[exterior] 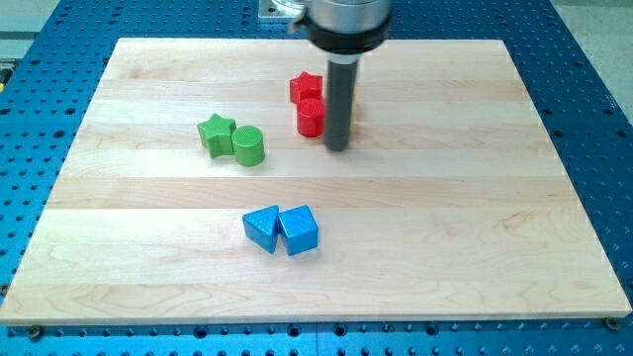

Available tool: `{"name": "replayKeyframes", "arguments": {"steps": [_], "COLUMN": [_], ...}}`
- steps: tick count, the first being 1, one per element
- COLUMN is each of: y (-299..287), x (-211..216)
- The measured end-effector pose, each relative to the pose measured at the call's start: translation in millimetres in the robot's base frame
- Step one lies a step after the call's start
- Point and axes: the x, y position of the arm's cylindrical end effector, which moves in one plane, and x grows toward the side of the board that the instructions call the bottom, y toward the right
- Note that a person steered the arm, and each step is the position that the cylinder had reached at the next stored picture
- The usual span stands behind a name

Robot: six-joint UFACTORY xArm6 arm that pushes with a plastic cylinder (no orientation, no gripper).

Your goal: Push the green star into the green circle

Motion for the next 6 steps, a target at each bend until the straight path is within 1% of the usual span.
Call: {"name": "replayKeyframes", "arguments": {"steps": [1,2,3,4,5,6], "y": [-62,-98,-116,-131,-171,-184], "x": [0,0,-22,-64,-78,-46]}}
